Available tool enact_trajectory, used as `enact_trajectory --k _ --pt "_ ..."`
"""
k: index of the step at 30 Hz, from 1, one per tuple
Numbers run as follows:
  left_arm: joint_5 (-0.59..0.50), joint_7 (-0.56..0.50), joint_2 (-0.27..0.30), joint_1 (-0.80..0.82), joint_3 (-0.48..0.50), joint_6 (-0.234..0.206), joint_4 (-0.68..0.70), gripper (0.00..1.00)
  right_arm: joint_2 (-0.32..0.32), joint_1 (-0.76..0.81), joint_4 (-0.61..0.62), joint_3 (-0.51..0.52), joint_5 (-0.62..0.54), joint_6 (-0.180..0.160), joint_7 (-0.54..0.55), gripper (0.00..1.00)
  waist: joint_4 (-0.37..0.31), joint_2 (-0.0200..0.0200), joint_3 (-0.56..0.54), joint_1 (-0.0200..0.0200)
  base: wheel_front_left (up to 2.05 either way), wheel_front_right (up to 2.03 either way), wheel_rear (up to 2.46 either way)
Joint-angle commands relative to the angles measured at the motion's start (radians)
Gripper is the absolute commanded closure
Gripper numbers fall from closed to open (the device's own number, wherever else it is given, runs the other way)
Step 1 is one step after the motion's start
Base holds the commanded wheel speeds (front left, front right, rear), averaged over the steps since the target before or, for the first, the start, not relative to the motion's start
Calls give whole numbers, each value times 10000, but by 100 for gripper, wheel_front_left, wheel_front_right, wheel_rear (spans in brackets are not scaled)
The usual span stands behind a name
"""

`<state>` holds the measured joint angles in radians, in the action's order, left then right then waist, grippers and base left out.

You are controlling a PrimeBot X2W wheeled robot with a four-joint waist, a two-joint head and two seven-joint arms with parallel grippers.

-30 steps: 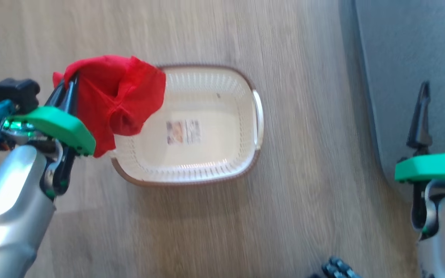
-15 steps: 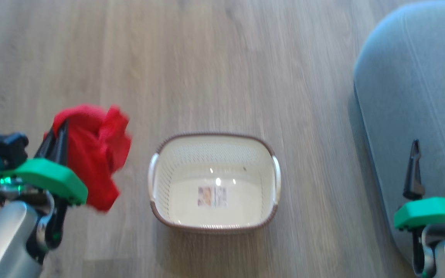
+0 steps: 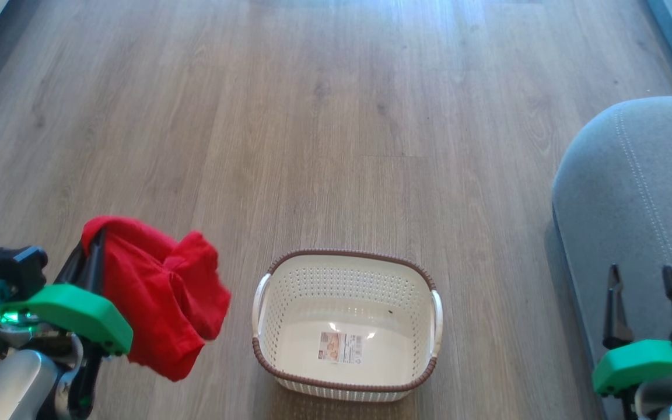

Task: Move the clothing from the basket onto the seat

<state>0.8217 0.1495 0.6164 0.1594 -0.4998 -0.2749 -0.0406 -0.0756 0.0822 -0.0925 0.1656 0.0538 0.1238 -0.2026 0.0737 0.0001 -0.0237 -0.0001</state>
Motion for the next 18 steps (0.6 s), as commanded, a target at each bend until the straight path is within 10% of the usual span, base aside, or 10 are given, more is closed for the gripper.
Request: enact_trajectory --k 1,18 --pt "52 20 414 505 606 -115 338 100 -305 -263 346 -258 48 69 12 0 20 -1 5 1 0 0 0" --pt "1 51 294 572 437 -157 469 100 -461 -363 363 -556 54 69 143 0 80 -1 120 1 0 0 0"
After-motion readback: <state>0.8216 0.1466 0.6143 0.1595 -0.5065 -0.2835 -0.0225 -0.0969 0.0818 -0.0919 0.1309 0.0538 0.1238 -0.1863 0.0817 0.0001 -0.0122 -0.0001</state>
